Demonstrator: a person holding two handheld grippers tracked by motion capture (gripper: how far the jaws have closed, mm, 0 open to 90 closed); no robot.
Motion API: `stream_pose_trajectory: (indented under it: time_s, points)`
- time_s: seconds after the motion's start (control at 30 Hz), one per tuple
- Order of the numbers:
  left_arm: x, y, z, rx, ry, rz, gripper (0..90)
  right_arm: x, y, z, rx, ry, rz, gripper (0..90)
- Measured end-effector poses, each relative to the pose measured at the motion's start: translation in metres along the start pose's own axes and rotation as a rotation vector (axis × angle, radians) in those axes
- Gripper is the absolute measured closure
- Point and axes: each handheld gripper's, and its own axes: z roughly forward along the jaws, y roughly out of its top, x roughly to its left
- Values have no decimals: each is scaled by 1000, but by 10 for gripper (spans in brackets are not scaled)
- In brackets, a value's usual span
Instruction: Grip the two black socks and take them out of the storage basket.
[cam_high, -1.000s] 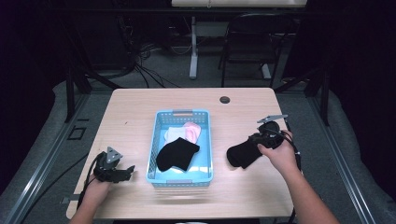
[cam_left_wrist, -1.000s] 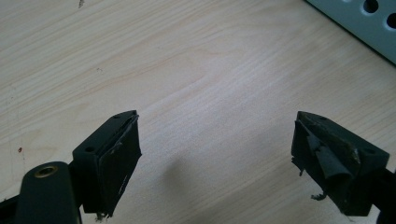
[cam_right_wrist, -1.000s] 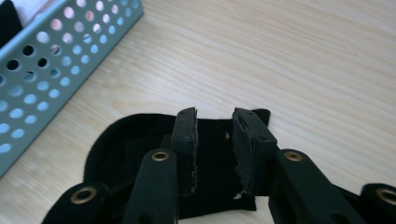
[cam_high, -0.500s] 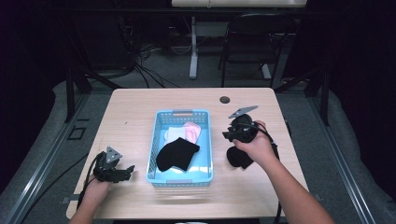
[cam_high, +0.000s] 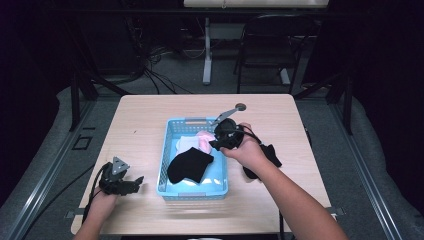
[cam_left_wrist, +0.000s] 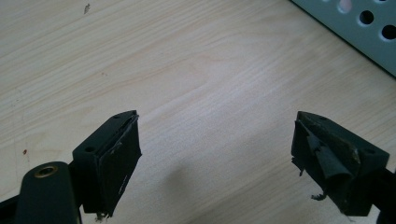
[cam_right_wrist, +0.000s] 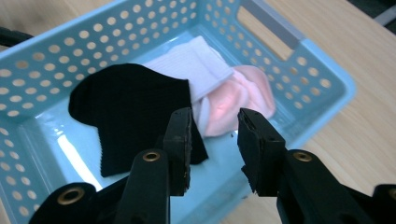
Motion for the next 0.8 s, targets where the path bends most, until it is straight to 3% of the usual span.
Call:
stream_pose_trajectory:
  time_s: [0.47, 0.8]
  points:
    - [2, 0, -1, -9, 7, -8, 155, 20, 18, 58, 100, 70, -28, 633]
    - [3, 0, -2, -8, 3, -17, 155, 16, 21, 89, 182, 88, -2, 647]
